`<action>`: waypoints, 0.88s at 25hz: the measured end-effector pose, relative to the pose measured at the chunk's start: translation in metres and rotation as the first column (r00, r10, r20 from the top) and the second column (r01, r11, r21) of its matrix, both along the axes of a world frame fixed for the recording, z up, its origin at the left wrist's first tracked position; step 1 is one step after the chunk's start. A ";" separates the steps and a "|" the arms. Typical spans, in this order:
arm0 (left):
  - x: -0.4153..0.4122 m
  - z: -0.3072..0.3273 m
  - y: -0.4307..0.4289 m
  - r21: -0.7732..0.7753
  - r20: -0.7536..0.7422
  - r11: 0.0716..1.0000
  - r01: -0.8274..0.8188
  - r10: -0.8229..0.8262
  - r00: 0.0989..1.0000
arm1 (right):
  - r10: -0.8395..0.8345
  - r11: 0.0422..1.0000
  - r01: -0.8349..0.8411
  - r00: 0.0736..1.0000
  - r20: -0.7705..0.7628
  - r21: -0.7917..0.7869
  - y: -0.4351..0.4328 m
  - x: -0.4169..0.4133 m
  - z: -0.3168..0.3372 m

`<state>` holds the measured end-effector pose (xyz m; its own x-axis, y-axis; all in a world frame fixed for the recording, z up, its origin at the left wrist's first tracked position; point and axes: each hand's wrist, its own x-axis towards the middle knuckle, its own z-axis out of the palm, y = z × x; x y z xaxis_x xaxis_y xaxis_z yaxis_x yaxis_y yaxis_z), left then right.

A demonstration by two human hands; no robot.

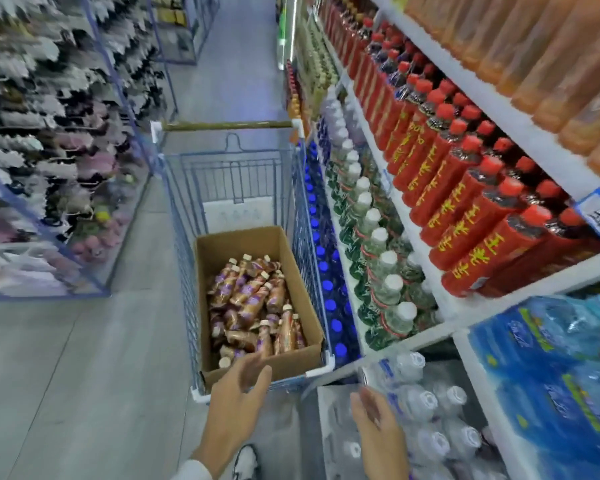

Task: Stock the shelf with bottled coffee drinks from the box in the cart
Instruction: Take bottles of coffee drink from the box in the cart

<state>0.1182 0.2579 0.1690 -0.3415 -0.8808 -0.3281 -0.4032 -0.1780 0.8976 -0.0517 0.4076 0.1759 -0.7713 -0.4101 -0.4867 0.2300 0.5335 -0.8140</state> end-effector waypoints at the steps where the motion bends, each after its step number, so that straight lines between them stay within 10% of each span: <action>1: 0.003 -0.007 -0.008 0.005 0.014 1.000 -0.014 0.014 1.000 | 0.024 1.000 -0.024 1.000 0.016 0.012 -0.012 0.000 -0.006; 22: -0.109 -0.112 -0.187 0.245 0.330 0.954 -0.172 0.085 0.940 | 0.436 0.864 -0.475 0.871 0.226 0.168 -0.194 -0.092 -0.075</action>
<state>0.0097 0.0705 0.0573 -0.0732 -0.7751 -0.6276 -0.6125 -0.4617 0.6416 -0.1438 0.2134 0.1013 -0.4178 -0.5670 -0.7099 0.0459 0.7672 -0.6398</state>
